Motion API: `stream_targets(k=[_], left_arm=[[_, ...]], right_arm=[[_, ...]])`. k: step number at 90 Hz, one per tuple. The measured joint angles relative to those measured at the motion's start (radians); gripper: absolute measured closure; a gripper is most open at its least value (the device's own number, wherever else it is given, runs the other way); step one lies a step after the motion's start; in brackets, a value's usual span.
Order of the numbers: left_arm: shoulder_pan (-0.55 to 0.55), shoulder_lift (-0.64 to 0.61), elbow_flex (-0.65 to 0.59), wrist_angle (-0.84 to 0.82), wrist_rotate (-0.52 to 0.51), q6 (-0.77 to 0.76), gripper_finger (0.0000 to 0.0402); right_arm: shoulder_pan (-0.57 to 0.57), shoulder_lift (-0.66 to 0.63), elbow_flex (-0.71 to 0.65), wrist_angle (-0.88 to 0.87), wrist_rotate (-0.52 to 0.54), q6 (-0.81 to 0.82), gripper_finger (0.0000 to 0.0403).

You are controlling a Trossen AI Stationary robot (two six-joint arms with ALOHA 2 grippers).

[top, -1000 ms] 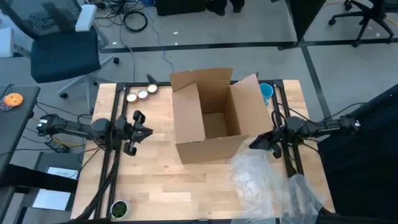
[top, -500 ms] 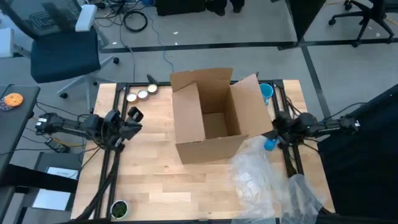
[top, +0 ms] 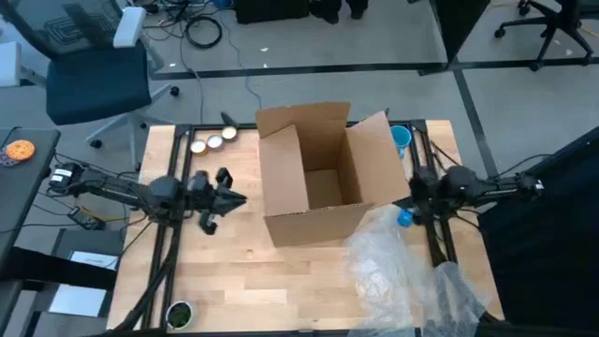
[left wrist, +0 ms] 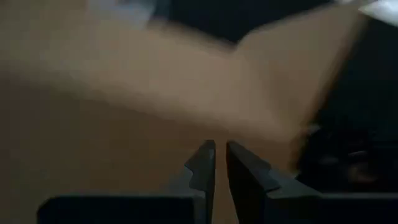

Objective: Wrap mug
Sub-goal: Move the cardboard box to the upper middle of the table

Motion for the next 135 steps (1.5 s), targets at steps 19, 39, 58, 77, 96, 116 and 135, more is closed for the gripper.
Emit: stream_targets(k=[19, 39, 58, 77, 96, 116, 135], left_arm=[[0.0, 0.191, 0.0, 0.033, -0.064, -0.138, 0.0375], [0.002, 0.336, -0.002, 0.216, -0.125, -0.119, 0.0375], [0.031, 0.338, -0.003, 0.238, -0.32, -0.054, 0.0375], [0.131, 0.33, -0.002, 0.236, -0.345, -0.01, 0.0375], [0.248, 0.328, -0.007, 0.228, -0.34, 0.073, 0.0375], [0.361, 0.328, -0.006, 0.135, -0.349, 0.097, 0.0375], [0.371, 0.258, -0.007, -0.086, -0.337, 0.096, 0.0375]], right_arm=[[0.007, 0.233, 0.001, 0.111, -0.004, 0.027, 0.0403], [0.006, 0.481, 0.002, 0.352, -0.012, 0.032, 0.0403], [-0.052, 0.596, 0.001, 0.494, -0.009, 0.01, 0.0403], [-0.179, 0.654, 0.039, 0.521, 0.028, -0.02, 0.0403], [-0.295, 0.739, 0.107, 0.52, 0.109, -0.073, 0.0403], [-0.366, 0.83, 0.13, 0.514, 0.182, -0.082, 0.0403], [-0.336, 0.793, 0.13, 0.409, 0.176, -0.132, 0.0403]])
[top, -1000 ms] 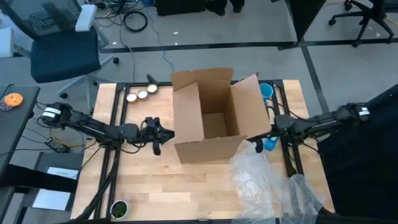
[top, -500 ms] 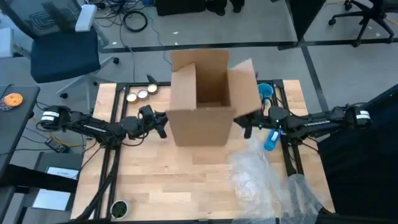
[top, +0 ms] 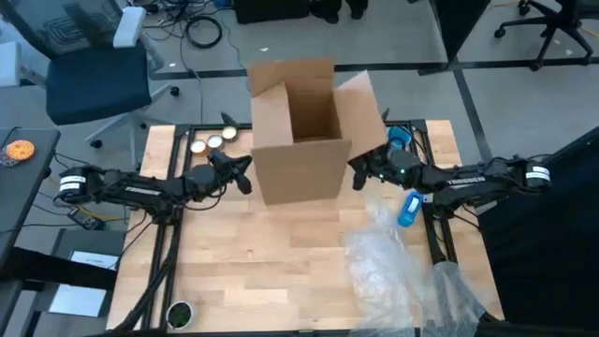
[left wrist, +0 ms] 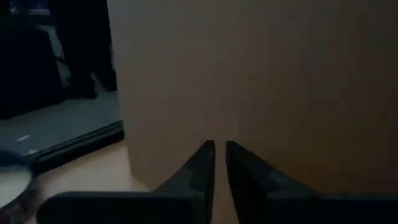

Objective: Wrap mug
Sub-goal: Move the cardboard box to the upper middle of the table, then wrap the brown cup with bubble wrap

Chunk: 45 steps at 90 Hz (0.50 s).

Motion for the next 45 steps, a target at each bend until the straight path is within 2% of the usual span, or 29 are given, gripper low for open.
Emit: stream_targets(k=[21, 30, 36, 45], left_arm=[[-0.031, -0.188, -0.002, -0.299, 0.281, -0.111, 0.0375], [-0.059, -0.215, -0.002, -0.367, 0.396, -0.21, 0.0375], [-0.095, -0.215, -0.014, -0.369, 0.435, -0.268, 0.0375], [-0.157, -0.182, -0.039, -0.274, 0.438, -0.319, 0.0375]], right_arm=[[0.077, -0.136, 0.0, -0.299, -0.014, 0.028, 0.0403], [0.115, -0.149, 0.0, -0.391, -0.046, 0.081, 0.0403], [0.145, -0.131, 0.0, -0.405, -0.059, 0.12, 0.0403], [0.195, -0.085, 0.0, -0.389, -0.062, 0.136, 0.0403]])
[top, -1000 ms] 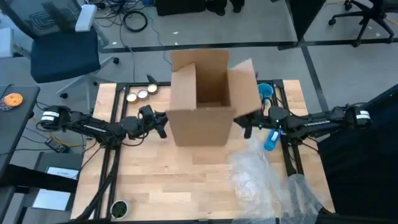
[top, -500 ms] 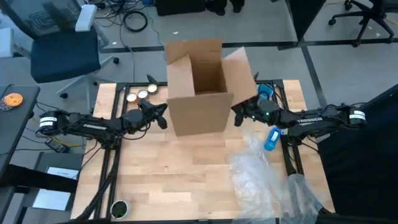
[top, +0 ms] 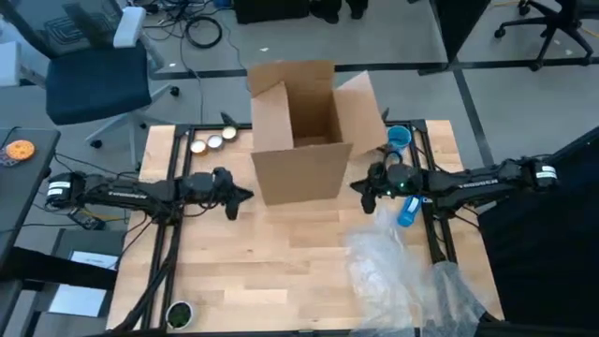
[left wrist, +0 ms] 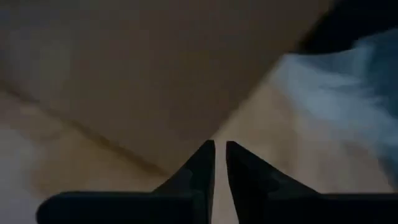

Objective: Wrap mug
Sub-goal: Wrap the brown cup with bubble wrap

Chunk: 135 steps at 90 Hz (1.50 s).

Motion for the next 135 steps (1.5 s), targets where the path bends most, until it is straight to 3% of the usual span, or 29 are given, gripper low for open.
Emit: stream_targets(k=[23, 45, 72, 86, 104, 119, 135], left_arm=[[-0.19, 0.044, -0.02, 0.091, -0.047, -0.19, 0.0375], [-0.403, 0.062, -0.019, 0.282, -0.14, -0.158, 0.0375], [-0.669, 0.129, 0.056, 0.297, -0.415, -0.165, 0.0375], [-0.787, 0.232, 0.152, 0.3, -0.554, -0.103, 0.0375], [-0.849, 0.391, 0.294, 0.326, -0.62, 0.062, 0.0375], [-0.848, 0.501, 0.379, 0.409, -0.63, 0.252, 0.0375], [-0.842, 0.535, 0.402, 0.409, -0.631, 0.314, 0.0375]], right_arm=[[0.138, 0.087, -0.001, 0.031, 0.0, 0.094, 0.0403], [0.288, 0.094, 0.028, 0.098, 0.022, 0.142, 0.0403], [0.481, 0.112, 0.268, -0.077, 0.168, 0.078, 0.0403], [0.585, 0.168, 0.402, -0.148, 0.227, 0.027, 0.0403], [0.622, 0.248, 0.539, -0.151, 0.204, -0.047, 0.0403], [0.621, 0.308, 0.553, -0.086, 0.181, -0.136, 0.0402], [0.62, 0.379, 0.554, -0.085, 0.108, 0.027, 0.04]])
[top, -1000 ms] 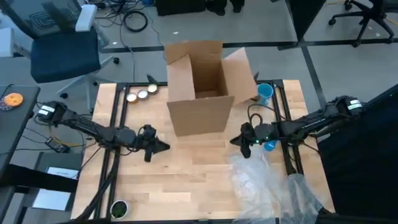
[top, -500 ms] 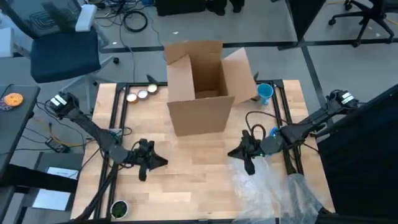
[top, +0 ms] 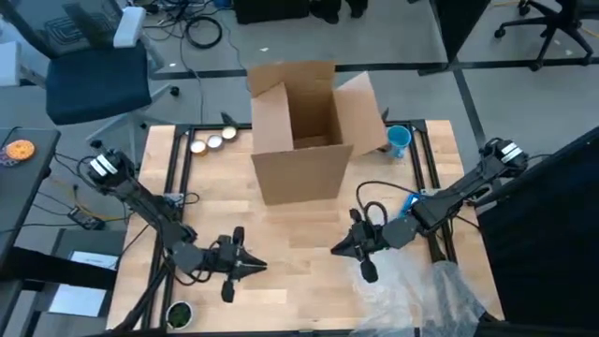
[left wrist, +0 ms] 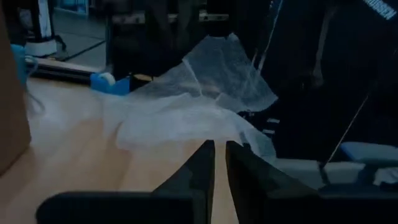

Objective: Wrap mug
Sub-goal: Wrap the brown cup with bubble wrap

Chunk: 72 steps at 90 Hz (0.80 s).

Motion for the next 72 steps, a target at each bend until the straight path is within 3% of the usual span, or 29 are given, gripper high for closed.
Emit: stream_targets(k=[26, 53, 72], left_arm=[[0.078, 0.001, 0.001, 0.064, -0.001, 0.104, 0.0375], [0.138, 0.02, 0.001, 0.07, 0.001, 0.069, 0.0375], [0.14, 0.055, 0.001, 0.073, 0.001, 0.047, 0.0375]], right_arm=[[0.016, 0.066, 0.092, -0.037, -0.08, -0.047, 0.0341], [0.08, 0.074, 0.238, -0.347, -0.074, 0.109, 0.0265], [0.114, 0.147, 0.353, -0.488, -0.073, 0.166, 0.0256]])
